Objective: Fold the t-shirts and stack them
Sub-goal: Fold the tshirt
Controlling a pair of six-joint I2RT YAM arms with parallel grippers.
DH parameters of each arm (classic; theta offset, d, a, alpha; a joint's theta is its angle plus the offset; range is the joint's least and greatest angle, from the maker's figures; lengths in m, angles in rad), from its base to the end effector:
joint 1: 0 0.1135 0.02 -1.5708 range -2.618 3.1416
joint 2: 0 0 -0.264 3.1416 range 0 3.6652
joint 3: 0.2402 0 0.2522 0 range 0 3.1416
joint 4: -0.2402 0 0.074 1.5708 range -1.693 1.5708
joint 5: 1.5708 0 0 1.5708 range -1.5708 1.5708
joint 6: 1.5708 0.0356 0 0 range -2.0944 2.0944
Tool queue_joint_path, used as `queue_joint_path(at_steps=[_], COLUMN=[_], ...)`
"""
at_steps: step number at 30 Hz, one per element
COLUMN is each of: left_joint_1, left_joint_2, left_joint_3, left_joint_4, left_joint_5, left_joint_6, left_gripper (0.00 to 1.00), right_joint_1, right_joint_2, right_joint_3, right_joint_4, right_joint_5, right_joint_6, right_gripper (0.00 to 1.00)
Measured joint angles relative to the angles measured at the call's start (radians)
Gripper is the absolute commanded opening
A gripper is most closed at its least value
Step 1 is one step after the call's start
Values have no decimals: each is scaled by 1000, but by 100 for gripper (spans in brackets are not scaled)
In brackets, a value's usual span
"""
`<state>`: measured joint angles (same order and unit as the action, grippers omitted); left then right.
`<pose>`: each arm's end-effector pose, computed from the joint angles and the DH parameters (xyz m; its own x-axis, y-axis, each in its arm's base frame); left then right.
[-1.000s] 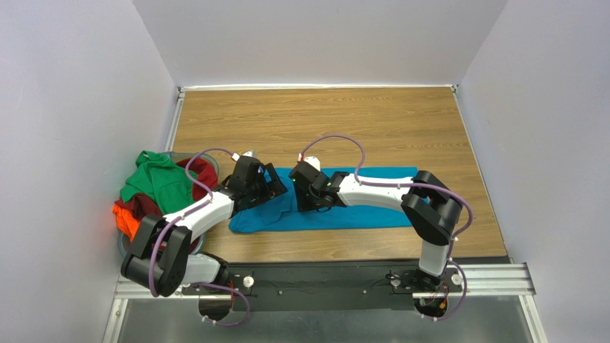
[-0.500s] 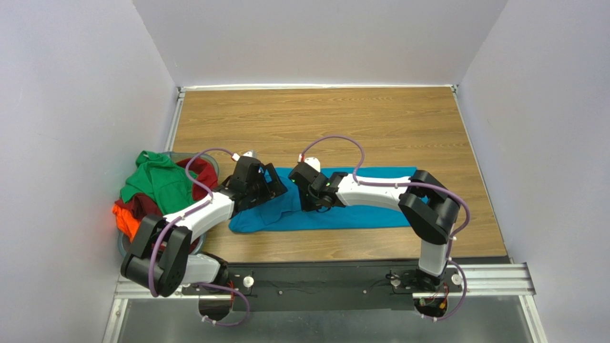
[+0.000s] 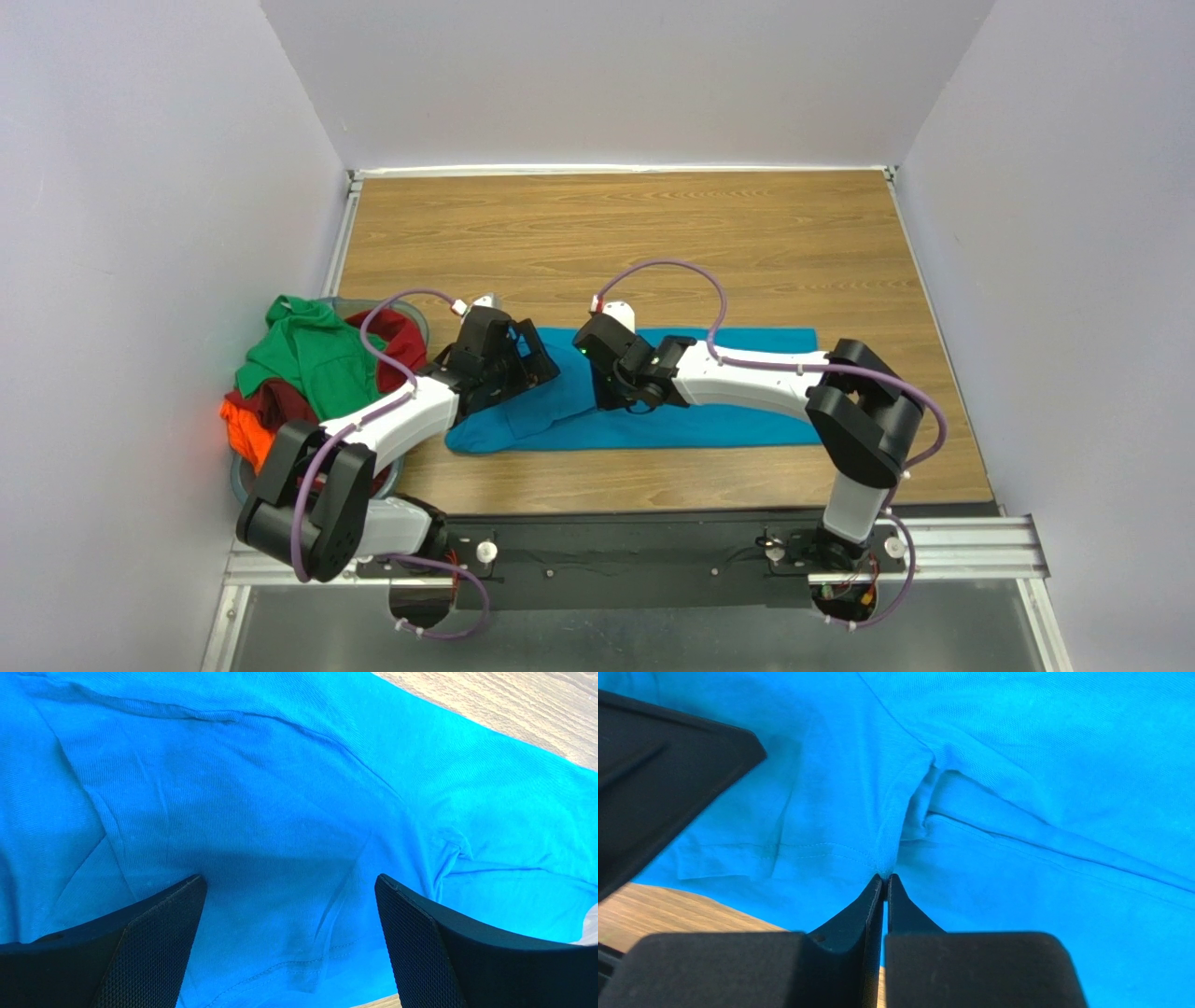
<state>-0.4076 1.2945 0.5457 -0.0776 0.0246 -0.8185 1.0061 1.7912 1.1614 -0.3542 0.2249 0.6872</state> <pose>0.2223 -0.0969 0.1641 -0.7619 -0.4660 -0.4498 -0.2117 0.8355 -0.5070 0.2054 0.3093 0.1848 -0.8250 -0.1467 -0.5458 -0.3028 0.9302 0.2077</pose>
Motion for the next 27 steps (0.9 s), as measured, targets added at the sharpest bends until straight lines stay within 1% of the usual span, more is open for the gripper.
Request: queue_joint_path(at_steps=[3, 4, 5, 6, 8, 9, 10, 15, 20, 22, 27], left_joint_1=[0, 0, 0, 0, 0, 0, 0, 0, 1, 1, 1], left_joint_2=[0, 0, 0, 0, -2, -3, -5, -17, -40, -52, -53], left_joint_3=[0, 0, 0, 0, 0, 1, 2, 13, 45, 58, 74], left_joint_4=[-1, -1, -1, -1, -3, -6, -11, -49, -84, -89, -84], left_joint_5=[-7, -8, -8, -9, -9, -9, -10, -10, -11, -11, -11], left_joint_6=[3, 5, 6, 7, 11, 14, 18, 37, 53, 56, 59], left_gripper=[98, 98, 98, 98, 98, 98, 98, 98, 98, 98, 98], right_joint_1=[0, 0, 0, 0, 0, 0, 0, -10, -67, -120, -321], right_joint_2=[0, 0, 0, 0, 0, 0, 0, -51, -175, -218, -283], right_joint_3=[-2, -2, -2, -2, -2, -2, -2, -3, -17, -38, -140], right_joint_4=[-12, -16, -19, -24, -31, -35, -37, -60, -59, -57, -56], right_joint_5=[3, 3, 3, 3, 3, 3, 6, 35, 64, 70, 80], right_joint_6=[-8, -12, -15, -16, -27, -31, -36, -42, -42, -43, -61], right_gripper=[23, 32, 37, 50, 71, 89, 100, 100, 100, 100, 100])
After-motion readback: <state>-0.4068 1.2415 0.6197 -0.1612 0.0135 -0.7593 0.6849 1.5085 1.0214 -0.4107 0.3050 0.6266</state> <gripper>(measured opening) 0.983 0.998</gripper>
